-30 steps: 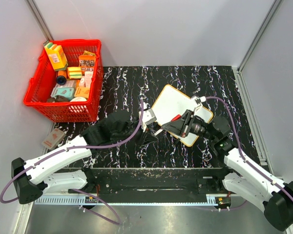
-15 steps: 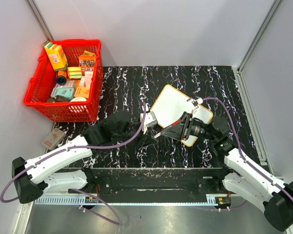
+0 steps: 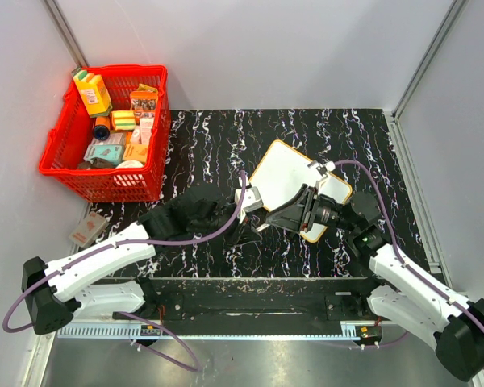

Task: Write a sentence on the whiteboard
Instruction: Pass from the right arm to the left, then pass from the left arm to the right

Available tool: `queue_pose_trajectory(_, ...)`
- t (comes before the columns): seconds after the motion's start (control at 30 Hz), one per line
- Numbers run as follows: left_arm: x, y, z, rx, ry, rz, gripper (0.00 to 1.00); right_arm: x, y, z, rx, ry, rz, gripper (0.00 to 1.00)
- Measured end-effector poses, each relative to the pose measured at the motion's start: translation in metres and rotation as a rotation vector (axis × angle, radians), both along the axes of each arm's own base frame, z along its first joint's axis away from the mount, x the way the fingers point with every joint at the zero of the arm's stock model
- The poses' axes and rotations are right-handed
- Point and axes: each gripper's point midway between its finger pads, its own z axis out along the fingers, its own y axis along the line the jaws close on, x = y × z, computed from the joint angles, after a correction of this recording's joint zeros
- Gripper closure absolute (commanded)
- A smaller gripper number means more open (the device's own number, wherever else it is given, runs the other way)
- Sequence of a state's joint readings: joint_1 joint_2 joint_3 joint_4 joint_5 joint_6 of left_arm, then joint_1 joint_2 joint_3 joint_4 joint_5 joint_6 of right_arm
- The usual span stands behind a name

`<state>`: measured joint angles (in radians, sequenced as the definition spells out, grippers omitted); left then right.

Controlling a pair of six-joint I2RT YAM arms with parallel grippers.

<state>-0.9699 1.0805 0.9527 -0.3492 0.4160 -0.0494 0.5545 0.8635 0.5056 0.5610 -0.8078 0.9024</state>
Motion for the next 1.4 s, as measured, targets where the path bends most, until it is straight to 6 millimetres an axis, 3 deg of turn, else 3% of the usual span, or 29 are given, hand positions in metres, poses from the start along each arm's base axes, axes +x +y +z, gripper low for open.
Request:
queue_pose_trajectory(0.33, 0.0, 0.0, 0.0, 0.001, 0.0, 0.0, 1.0, -0.006, -0.003, -0.014, -0.059, -0.005, 0.016, 0.49)
queue_pose_trajectory(0.43, 0.0, 0.0, 0.0, 0.001, 0.0, 0.0, 1.0, -0.007, -0.003, -0.017, -0.073, -0.001, 0.015, 0.58)
queue_pose_trajectory(0.63, 0.0, 0.0, -0.001, 0.002, 0.002, -0.001, 1.0, -0.005, -0.004, -0.017, -0.071, -0.001, 0.003, 0.68)
queue_pose_trajectory(0.73, 0.0, 0.0, 0.0, 0.001, 0.001, -0.001, 1.0, -0.003, -0.004, -0.016, -0.067, 0.003, -0.01, 0.79)
queue_pose_trajectory(0.8, 0.0, -0.001, 0.0, -0.001, 0.001, -0.003, 1.0, -0.002, -0.004, -0.016, -0.068, 0.01, -0.014, 0.98)
queue_pose_trajectory(0.83, 0.0, -0.001, 0.0, -0.001, 0.001, -0.003, 1.0, -0.001, -0.004, -0.017, -0.068, 0.015, -0.018, 1.0)
queue_pose_trajectory(0.93, 0.0, 0.0, -0.001, 0.001, 0.003, -0.001, 0.75, 0.0, -0.003, -0.018, -0.071, 0.02, -0.021, 1.0)
queue_pose_trajectory(0.97, 0.0, 0.0, -0.001, 0.001, 0.002, -0.001, 0.52, 0.0, -0.003, -0.018, -0.072, 0.021, -0.021, 1.0)
queue_pose_trajectory(1.0, 0.001, 0.0, -0.001, 0.002, -0.001, 0.001, 0.41, 0.0, -0.003, -0.019, -0.074, 0.02, -0.022, 1.0)
queue_pose_trajectory(1.1, 0.006, 0.001, -0.002, 0.009, -0.007, 0.035, 0.2, 0.0, -0.005, -0.021, -0.086, 0.019, -0.035, 1.0)
queue_pose_trajectory(1.3, 0.017, 0.014, -0.007, 0.015, -0.047, 0.134, 0.02, 0.007, -0.014, -0.024, -0.12, 0.0, -0.129, 1.0)
queue_pose_trajectory(1.4, 0.026, 0.021, -0.006, 0.0, -0.073, 0.201, 0.01, 0.019, -0.022, -0.031, -0.152, 0.016, -0.232, 1.0)
